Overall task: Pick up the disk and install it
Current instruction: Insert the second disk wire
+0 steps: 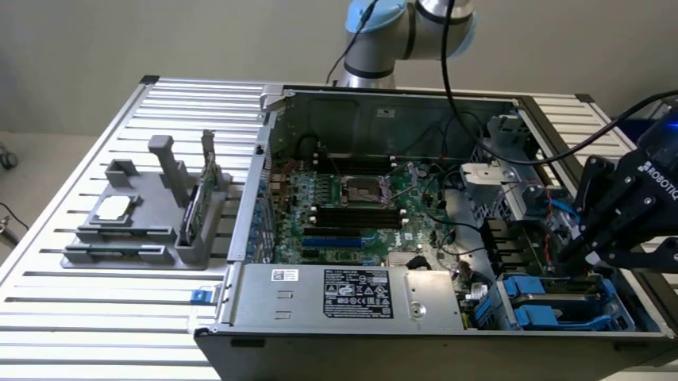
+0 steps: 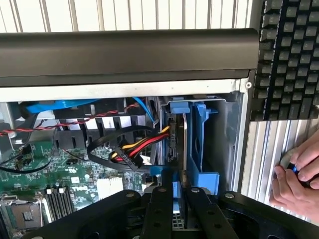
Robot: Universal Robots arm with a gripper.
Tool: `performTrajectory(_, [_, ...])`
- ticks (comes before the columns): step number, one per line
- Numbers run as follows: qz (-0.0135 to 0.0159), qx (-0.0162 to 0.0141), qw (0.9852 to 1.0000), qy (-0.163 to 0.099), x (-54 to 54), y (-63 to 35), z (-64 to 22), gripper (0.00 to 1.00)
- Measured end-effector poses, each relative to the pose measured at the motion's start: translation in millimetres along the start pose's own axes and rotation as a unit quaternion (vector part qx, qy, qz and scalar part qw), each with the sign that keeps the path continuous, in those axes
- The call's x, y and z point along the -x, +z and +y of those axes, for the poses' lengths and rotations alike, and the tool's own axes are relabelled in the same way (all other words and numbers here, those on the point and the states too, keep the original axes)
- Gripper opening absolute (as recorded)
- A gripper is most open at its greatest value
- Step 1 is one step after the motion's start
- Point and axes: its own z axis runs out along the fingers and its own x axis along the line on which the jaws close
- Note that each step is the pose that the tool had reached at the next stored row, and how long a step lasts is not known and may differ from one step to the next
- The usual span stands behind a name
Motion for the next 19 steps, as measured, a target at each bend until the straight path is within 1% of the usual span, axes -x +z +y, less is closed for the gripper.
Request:
performTrajectory(4, [0.0078, -0.0002, 1.0000, -0.003, 3.7, 4.4, 1.4, 0.16])
performTrajectory(10, [0.0192, -0.0003, 0.9998, -0.011, 4.0, 9.8, 2.5, 0.16])
performTrajectory(12, [0.0249, -0.0005, 0.9996, -0.013, 4.9, 11.2, 3.0, 0.16])
performTrajectory(15, [0.0350, -0.0008, 0.9993, -0.016, 7.5, 12.4, 3.8, 0.16])
performTrajectory(16, [0.0370, -0.0009, 0.9992, -0.016, 8.8, 12.6, 4.1, 0.16])
performTrajectory(17, [0.0384, -0.0009, 0.9991, -0.017, 10.1, 12.7, 4.3, 0.16])
performTrajectory(19, [0.0397, -0.0009, 0.9991, -0.017, 11.8, 13.0, 4.5, 0.16])
